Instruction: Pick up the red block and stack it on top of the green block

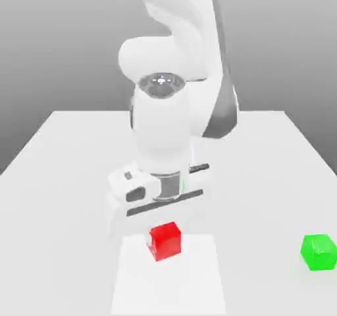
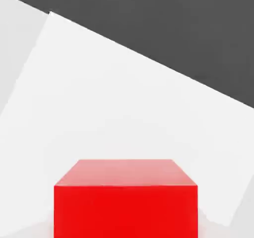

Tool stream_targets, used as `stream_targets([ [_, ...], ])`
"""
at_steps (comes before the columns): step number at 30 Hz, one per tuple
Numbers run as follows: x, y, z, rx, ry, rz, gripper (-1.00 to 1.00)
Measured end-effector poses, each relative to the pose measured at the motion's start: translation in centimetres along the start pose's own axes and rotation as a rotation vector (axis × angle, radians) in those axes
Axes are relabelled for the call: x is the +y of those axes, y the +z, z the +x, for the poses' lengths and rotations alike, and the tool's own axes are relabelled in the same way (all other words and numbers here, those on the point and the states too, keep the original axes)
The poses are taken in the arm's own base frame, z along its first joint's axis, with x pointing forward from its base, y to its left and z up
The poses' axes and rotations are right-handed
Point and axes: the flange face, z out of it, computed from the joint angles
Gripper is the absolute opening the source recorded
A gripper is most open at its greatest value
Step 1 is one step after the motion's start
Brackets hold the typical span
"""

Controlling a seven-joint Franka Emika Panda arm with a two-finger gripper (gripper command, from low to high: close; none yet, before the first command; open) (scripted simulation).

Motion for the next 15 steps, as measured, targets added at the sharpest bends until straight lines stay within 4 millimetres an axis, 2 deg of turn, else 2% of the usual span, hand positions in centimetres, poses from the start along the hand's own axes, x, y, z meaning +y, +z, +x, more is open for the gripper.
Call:
stream_targets([
  [4, -9.2, -1.0, -3.0, 0.000, -0.063, -0.001, -1.00],
  [9, -19.6, -2.4, -9.7, 0.002, -0.134, 0.002, -1.00],
  [10, -21.1, -2.4, -11.1, 0.002, -0.144, 0.003, -1.00],
  [11, -21.9, -1.8, -11.6, 0.003, -0.146, 0.004, -1.00],
  [14, -22.5, 1.5, -12.1, 0.004, -0.148, 0.004, -1.00],
  [15, -22.6, 2.8, -12.2, 0.003, -0.149, 0.004, 1.00],
])
